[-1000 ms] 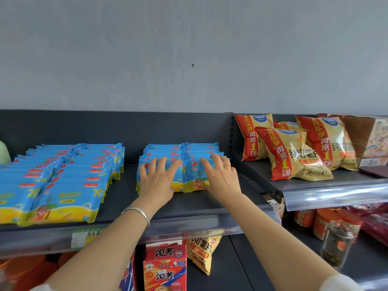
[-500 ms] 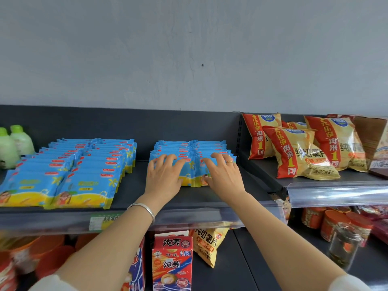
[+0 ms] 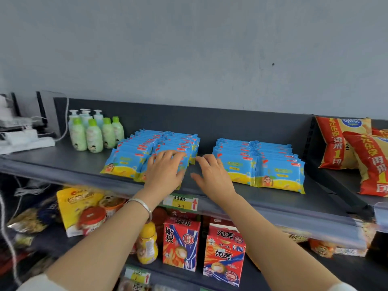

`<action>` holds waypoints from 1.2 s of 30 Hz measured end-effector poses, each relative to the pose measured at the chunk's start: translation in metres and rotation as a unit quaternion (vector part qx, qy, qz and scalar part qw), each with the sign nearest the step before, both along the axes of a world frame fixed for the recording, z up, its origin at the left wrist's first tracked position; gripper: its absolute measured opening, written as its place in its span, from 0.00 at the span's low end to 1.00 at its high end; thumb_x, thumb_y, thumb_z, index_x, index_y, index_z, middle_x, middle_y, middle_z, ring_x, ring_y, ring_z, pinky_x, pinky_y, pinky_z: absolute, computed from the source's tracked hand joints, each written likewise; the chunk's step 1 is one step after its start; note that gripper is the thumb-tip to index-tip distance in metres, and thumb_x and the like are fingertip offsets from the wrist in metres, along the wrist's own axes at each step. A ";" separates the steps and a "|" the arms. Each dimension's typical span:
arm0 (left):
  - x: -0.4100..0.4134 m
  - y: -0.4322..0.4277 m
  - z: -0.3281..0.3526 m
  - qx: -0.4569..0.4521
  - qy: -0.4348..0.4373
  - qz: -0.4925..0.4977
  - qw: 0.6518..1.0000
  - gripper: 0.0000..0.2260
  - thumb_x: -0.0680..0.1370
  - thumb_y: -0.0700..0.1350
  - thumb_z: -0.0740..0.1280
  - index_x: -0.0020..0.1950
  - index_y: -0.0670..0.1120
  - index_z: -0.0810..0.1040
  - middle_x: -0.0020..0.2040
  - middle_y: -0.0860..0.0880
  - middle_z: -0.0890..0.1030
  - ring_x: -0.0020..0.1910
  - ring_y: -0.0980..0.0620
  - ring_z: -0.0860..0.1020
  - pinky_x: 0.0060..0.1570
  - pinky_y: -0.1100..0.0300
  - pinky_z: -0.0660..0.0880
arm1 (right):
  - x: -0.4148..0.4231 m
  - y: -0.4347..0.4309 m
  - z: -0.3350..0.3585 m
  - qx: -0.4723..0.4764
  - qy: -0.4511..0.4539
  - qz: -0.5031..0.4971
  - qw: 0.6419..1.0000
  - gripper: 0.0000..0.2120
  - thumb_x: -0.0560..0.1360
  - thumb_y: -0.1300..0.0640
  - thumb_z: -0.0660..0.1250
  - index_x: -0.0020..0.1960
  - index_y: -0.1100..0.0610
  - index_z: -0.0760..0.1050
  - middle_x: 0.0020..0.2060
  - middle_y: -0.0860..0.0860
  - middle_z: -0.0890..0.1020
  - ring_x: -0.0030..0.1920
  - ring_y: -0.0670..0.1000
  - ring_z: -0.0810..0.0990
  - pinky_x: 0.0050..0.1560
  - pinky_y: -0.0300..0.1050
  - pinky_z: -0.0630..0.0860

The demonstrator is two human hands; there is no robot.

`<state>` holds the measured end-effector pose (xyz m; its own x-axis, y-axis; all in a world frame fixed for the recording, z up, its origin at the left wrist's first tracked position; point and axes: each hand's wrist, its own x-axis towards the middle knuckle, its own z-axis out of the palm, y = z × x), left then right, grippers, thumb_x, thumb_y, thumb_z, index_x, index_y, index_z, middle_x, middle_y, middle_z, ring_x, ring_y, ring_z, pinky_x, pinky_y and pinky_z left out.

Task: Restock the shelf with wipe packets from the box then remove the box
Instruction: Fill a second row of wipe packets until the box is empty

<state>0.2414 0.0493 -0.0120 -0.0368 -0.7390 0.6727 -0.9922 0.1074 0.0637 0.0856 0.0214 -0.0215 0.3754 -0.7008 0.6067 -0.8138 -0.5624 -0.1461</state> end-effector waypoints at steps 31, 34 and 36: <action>0.166 -0.056 -0.017 0.210 -0.015 -0.051 0.976 0.35 0.74 0.70 0.51 0.77 0.59 0.45 0.78 0.50 0.43 0.77 0.47 0.41 0.71 0.35 0.45 | 0.129 -0.012 0.010 0.294 -0.245 -0.125 0.915 0.34 0.73 0.56 0.71 0.72 0.52 0.55 0.62 0.53 0.75 0.59 0.52 0.77 0.55 0.49 0.79; 0.162 -0.055 -0.015 0.177 -0.004 -0.062 0.982 0.31 0.76 0.68 0.51 0.76 0.58 0.49 0.78 0.51 0.47 0.77 0.49 0.43 0.70 0.35 0.43 | 0.127 -0.013 0.008 0.291 -0.258 -0.110 0.914 0.32 0.73 0.54 0.71 0.71 0.49 0.57 0.61 0.51 0.75 0.59 0.52 0.77 0.55 0.49 0.79; 0.155 -0.056 -0.013 0.162 -0.004 -0.075 0.984 0.30 0.77 0.66 0.51 0.76 0.58 0.50 0.78 0.51 0.49 0.77 0.49 0.44 0.70 0.36 0.43 | 0.124 -0.016 0.009 0.287 -0.291 -0.107 0.906 0.29 0.74 0.51 0.70 0.69 0.48 0.59 0.62 0.51 0.75 0.59 0.51 0.76 0.57 0.52 0.78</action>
<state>0.3965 -0.0071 -0.0247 -0.1665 -0.9003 0.4021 -0.9672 0.2285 0.1111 0.2095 0.0053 -0.0125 -0.0736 -0.9826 0.1704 -0.5866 -0.0955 -0.8042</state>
